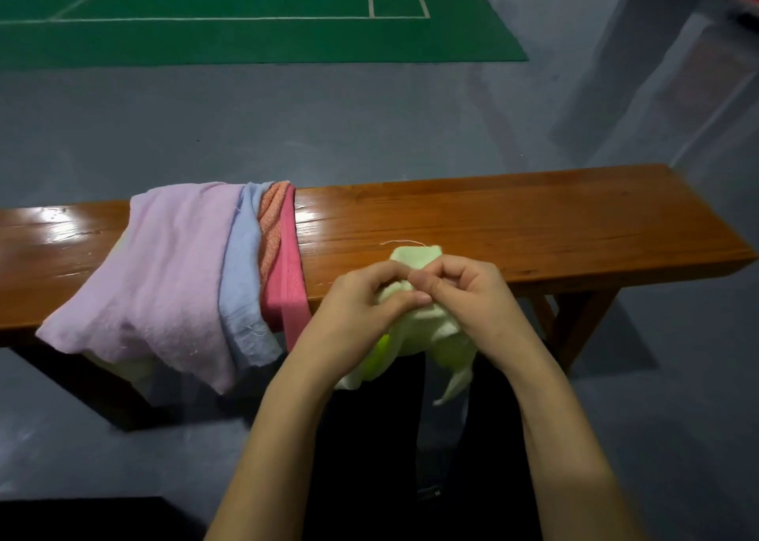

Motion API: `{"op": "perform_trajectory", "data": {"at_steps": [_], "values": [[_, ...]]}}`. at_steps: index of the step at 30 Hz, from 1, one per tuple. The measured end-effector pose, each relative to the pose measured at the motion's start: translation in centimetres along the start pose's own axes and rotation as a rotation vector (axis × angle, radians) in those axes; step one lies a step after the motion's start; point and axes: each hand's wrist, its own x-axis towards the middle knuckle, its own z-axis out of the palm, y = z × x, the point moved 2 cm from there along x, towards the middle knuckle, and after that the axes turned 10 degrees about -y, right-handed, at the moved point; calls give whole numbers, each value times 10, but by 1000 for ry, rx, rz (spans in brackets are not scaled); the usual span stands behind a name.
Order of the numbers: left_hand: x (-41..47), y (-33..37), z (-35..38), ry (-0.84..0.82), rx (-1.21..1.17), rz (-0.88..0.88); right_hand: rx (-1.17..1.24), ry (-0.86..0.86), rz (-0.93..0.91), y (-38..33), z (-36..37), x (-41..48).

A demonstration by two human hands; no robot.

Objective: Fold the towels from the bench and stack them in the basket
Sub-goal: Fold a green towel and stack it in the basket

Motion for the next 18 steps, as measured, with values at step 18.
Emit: {"op": "perform_trajectory", "data": {"at_steps": [18], "values": [[-3,-8,-18,139,-46,-59,-193,-34,16,-3,-8,-3]]}}
